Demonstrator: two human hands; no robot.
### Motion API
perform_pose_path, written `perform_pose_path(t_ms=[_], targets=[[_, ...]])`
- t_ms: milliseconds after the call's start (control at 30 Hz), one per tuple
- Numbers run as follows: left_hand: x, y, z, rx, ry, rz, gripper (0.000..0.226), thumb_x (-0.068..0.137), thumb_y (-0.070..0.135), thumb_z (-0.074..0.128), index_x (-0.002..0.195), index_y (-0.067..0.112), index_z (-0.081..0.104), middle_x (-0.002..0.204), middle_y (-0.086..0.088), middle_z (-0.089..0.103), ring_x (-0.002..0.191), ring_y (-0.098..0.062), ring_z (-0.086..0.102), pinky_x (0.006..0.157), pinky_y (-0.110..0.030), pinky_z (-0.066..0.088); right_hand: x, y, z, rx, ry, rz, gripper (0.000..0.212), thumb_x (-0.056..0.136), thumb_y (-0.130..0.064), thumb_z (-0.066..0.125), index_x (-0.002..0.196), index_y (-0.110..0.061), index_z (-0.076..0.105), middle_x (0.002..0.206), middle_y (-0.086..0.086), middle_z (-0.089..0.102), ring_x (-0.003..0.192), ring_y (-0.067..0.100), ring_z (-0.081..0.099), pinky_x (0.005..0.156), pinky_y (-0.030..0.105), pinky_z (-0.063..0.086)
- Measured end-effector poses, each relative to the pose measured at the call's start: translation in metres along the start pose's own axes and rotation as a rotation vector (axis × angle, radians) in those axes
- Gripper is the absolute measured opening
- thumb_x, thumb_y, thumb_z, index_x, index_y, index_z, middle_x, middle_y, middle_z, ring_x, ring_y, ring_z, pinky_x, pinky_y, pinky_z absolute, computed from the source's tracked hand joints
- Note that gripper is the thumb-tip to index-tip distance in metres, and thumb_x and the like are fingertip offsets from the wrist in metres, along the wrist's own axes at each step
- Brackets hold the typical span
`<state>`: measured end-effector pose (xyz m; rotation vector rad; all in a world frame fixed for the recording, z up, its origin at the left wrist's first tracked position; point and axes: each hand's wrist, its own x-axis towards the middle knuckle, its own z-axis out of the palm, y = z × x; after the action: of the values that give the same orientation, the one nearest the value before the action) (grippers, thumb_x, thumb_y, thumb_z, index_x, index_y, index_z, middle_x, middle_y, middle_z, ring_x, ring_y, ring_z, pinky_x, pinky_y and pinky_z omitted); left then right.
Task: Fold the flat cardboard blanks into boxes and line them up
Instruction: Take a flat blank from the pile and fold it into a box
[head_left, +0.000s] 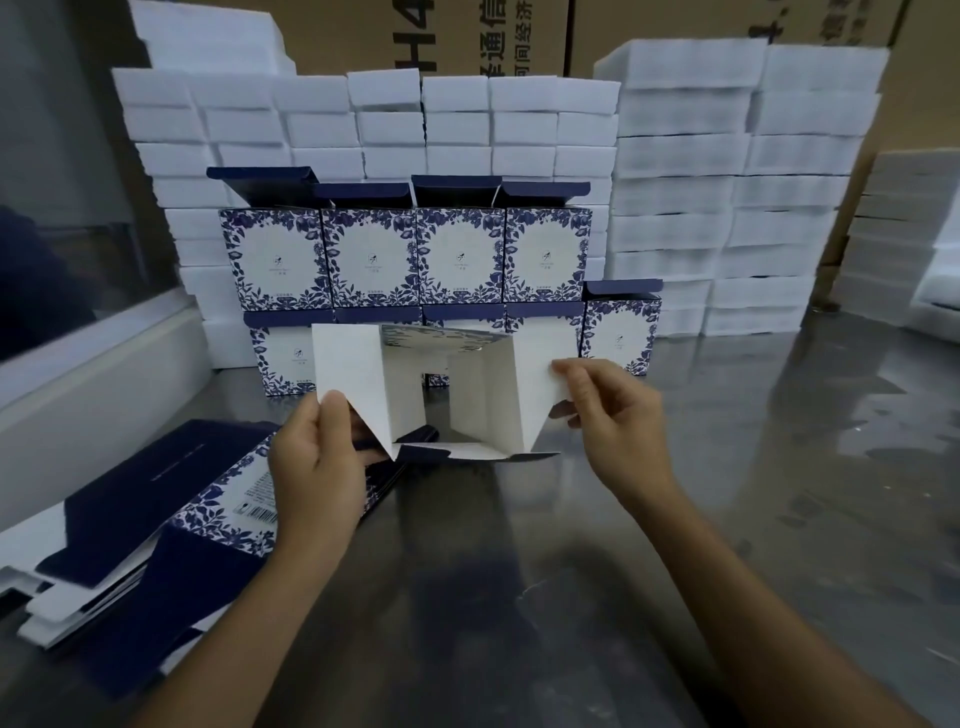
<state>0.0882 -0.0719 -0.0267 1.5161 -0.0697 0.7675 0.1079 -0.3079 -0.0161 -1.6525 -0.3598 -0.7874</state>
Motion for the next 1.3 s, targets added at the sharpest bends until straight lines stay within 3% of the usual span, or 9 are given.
perform_pose_path(t_ms=[200, 300, 467, 567, 700, 933, 1067, 1200, 1300], targets=[[-0.003, -0.005, 0.002, 0.043, -0.008, 0.024, 0.027, 0.106, 0.022, 0.039, 0.087, 0.023, 0.058, 0.093, -0.007, 0.068, 0.090, -0.023, 0.069, 0.068, -0.032, 0.061, -0.008, 0.009, 0.001, -0.376, -0.481, 0.069, 0.072, 0.086, 0.007, 0.066, 0.134, -0.044, 0.052, 0.127, 0.001, 0.054, 0.103, 0.011, 0.061, 0.092, 0.032, 0.056], [-0.004, -0.006, -0.001, 0.089, 0.003, 0.025, 0.027, 0.106, 0.022, 0.039, 0.086, 0.023, 0.058, 0.089, -0.010, 0.067, 0.086, -0.029, 0.066, 0.076, -0.053, 0.059, -0.008, 0.008, 0.000, -0.387, -0.484, 0.060, 0.067, 0.085, -0.012, 0.075, 0.133, -0.052, 0.051, 0.128, -0.006, 0.054, 0.103, 0.007, 0.059, 0.094, 0.036, 0.055], [-0.004, -0.004, -0.001, 0.053, 0.011, -0.012, 0.026, 0.097, 0.033, 0.042, 0.085, 0.015, 0.057, 0.083, -0.002, 0.066, 0.083, -0.025, 0.066, 0.076, -0.053, 0.059, -0.008, 0.005, 0.001, -0.511, -0.625, 0.058, 0.082, 0.082, -0.017, 0.080, 0.144, -0.050, 0.037, 0.125, -0.014, 0.043, 0.106, 0.005, 0.051, 0.098, 0.033, 0.050], [-0.005, -0.004, -0.002, 0.076, -0.014, -0.011, 0.024, 0.089, 0.040, 0.044, 0.084, 0.020, 0.058, 0.084, -0.010, 0.064, 0.084, -0.034, 0.064, 0.076, -0.061, 0.055, -0.009, 0.001, 0.006, -0.451, -0.468, 0.064, 0.060, 0.076, -0.042, 0.084, 0.131, -0.033, 0.063, 0.114, -0.017, 0.061, 0.100, 0.010, 0.060, 0.092, 0.033, 0.053], [-0.013, -0.005, -0.001, 0.125, -0.167, 0.030, 0.023, 0.082, 0.055, 0.052, 0.087, 0.035, 0.060, 0.084, -0.002, 0.066, 0.082, -0.024, 0.064, 0.073, -0.053, 0.053, -0.011, 0.000, 0.012, -0.418, -0.210, 0.014, 0.021, 0.081, -0.035, 0.082, 0.092, -0.017, 0.081, 0.087, -0.004, 0.078, 0.080, 0.014, 0.070, 0.074, 0.039, 0.054], [-0.017, -0.014, 0.000, 0.522, -0.279, 0.102, 0.038, 0.087, 0.054, 0.049, 0.065, 0.023, 0.049, 0.060, 0.004, 0.054, 0.061, -0.011, 0.056, 0.054, -0.032, 0.039, -0.022, -0.002, 0.022, -0.364, 0.025, -0.062, 0.029, 0.075, -0.021, 0.088, 0.088, -0.021, 0.062, 0.089, -0.020, 0.062, 0.082, -0.001, 0.056, 0.071, 0.006, 0.040], [-0.016, -0.016, 0.004, 0.427, -0.173, 0.058, 0.046, 0.094, 0.034, 0.058, 0.067, -0.003, 0.063, 0.057, -0.008, 0.062, 0.053, -0.009, 0.057, 0.060, -0.042, 0.051, -0.025, 0.002, 0.026, -0.342, 0.154, -0.036, 0.034, 0.077, -0.015, 0.086, 0.070, -0.019, 0.053, 0.094, -0.006, 0.044, 0.089, -0.006, 0.046, 0.072, 0.009, 0.041], [-0.016, -0.012, 0.010, 0.252, -0.135, -0.091, 0.030, 0.094, 0.023, 0.063, 0.065, 0.015, 0.065, 0.060, -0.003, 0.070, 0.054, -0.015, 0.070, 0.065, -0.044, 0.059, -0.027, 0.003, 0.033, -0.340, 0.224, 0.002, 0.029, 0.080, -0.024, 0.083, 0.065, -0.014, 0.061, 0.096, 0.002, 0.044, 0.083, 0.008, 0.046, 0.076, 0.012, 0.040], [-0.020, -0.010, 0.015, 0.187, -0.120, -0.161, 0.031, 0.092, 0.020, 0.066, 0.061, 0.016, 0.065, 0.059, 0.000, 0.070, 0.057, -0.017, 0.072, 0.064, -0.040, 0.060, -0.030, 0.003, 0.040, -0.357, 0.050, 0.152, 0.040, 0.091, -0.038, 0.069, 0.059, -0.016, 0.061, 0.074, 0.006, 0.056, 0.068, 0.015, 0.053, 0.067, 0.034, 0.045]])
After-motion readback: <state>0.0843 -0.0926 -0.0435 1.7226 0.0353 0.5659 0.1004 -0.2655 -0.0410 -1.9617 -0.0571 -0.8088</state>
